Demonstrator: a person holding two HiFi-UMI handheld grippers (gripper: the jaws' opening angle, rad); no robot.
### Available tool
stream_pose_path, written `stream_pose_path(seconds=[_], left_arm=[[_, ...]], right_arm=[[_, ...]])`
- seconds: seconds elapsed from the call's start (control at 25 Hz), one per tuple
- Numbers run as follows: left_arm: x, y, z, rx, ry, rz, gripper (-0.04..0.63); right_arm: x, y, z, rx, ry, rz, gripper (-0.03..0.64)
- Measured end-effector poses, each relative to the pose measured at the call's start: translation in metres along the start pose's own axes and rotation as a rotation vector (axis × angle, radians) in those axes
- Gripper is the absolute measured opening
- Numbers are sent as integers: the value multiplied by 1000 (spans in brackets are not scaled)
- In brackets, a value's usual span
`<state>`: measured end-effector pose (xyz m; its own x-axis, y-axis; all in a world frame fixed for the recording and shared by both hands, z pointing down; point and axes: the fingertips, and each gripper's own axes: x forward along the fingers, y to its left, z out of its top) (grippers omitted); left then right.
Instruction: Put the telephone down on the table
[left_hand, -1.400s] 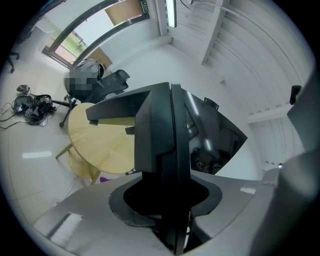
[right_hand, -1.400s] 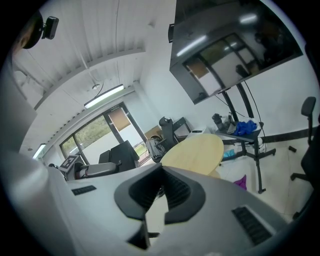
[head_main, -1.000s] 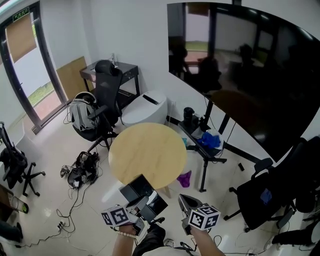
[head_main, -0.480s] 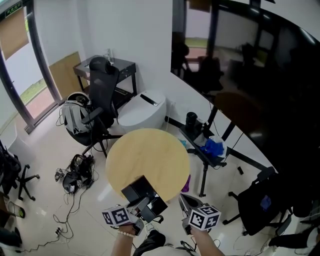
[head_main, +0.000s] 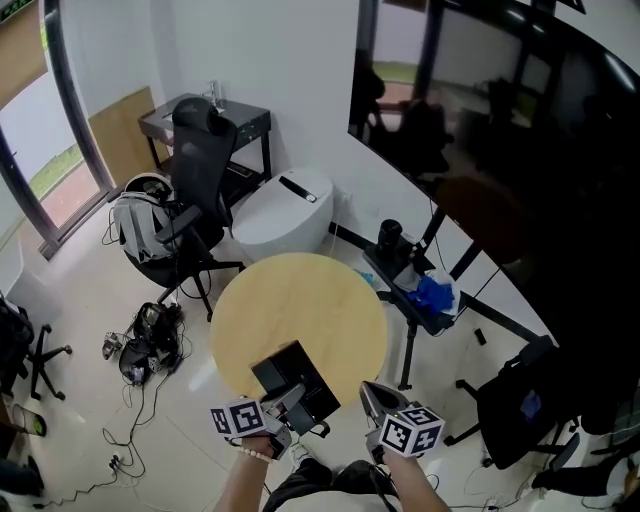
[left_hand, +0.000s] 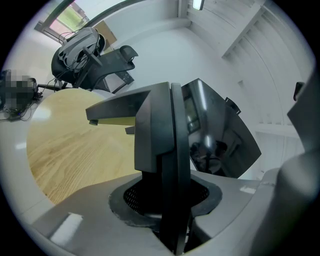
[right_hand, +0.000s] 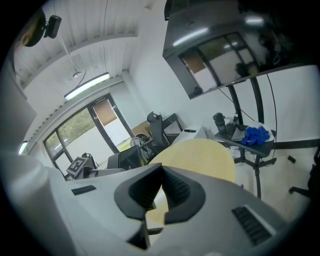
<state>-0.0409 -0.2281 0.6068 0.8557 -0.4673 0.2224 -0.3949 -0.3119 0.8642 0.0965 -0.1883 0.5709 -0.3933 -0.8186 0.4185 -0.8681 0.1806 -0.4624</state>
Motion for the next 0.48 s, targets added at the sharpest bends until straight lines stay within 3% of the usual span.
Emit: stream_pose_path(seconds=[0.48], left_arm=[[50, 42, 13, -24, 65, -18, 166]], right_arm=[[36, -26, 11, -23, 57, 9, 5]])
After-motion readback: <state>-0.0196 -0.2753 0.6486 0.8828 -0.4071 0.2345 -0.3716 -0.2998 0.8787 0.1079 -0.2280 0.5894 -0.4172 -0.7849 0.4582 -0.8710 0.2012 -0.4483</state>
